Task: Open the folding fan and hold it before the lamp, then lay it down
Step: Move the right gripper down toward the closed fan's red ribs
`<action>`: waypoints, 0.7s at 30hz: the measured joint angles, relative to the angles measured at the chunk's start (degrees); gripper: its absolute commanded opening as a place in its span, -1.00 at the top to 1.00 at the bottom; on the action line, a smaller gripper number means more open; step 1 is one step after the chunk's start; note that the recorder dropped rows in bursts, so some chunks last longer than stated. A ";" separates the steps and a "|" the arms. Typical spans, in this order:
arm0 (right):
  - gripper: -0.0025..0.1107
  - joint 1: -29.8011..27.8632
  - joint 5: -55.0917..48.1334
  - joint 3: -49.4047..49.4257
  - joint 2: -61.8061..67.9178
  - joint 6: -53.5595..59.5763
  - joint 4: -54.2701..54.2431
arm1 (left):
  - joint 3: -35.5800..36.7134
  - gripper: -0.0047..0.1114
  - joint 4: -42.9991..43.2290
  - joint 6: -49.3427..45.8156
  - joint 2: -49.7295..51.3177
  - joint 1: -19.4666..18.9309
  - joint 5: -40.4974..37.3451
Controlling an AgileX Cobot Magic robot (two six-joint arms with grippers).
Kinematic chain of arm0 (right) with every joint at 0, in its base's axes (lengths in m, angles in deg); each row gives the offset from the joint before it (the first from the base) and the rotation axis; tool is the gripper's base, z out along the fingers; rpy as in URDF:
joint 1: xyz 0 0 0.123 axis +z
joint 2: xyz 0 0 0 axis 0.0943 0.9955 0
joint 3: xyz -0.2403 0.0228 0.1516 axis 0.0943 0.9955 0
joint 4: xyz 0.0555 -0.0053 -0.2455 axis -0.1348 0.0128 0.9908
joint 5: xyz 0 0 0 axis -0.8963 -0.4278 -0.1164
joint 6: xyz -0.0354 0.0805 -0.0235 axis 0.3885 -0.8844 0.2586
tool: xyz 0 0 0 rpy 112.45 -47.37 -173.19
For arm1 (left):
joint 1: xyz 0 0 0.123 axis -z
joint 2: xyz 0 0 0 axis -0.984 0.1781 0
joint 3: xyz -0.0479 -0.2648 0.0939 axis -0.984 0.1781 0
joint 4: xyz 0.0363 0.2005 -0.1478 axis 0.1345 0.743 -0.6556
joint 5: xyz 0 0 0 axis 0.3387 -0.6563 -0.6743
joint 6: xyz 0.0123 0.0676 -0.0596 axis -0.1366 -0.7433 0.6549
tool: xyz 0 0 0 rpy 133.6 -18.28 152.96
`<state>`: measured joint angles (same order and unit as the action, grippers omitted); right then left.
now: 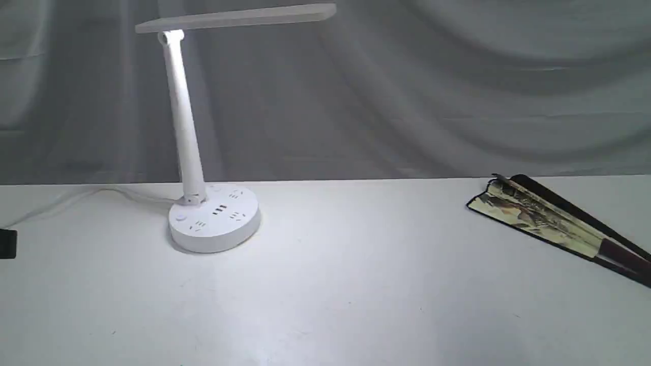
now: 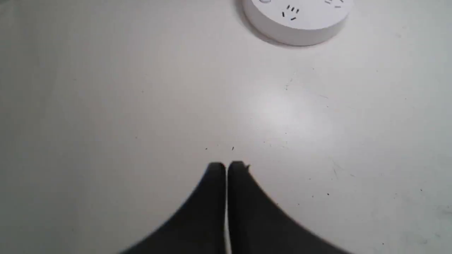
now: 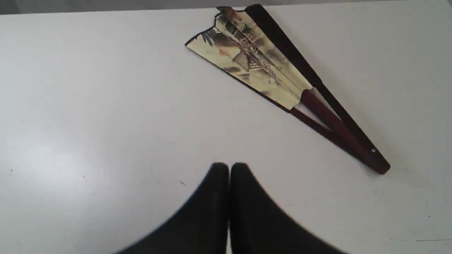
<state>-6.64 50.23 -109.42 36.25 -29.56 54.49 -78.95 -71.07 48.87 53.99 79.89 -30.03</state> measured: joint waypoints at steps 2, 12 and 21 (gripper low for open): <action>0.96 0.00 -0.16 -0.56 2.23 0.17 0.00 | -1.16 0.92 -0.28 -0.43 2.25 0.00 -0.25; 0.69 0.00 -1.77 -4.84 11.81 0.49 0.74 | -5.49 0.88 -0.40 -2.18 11.12 0.00 -0.51; 0.36 0.00 -2.41 -8.39 18.56 0.59 2.19 | -6.52 0.60 -1.27 -2.52 14.55 0.00 0.94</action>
<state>-6.64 47.82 -117.81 54.82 -28.97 56.69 -85.46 -72.35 46.35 68.55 79.89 -29.09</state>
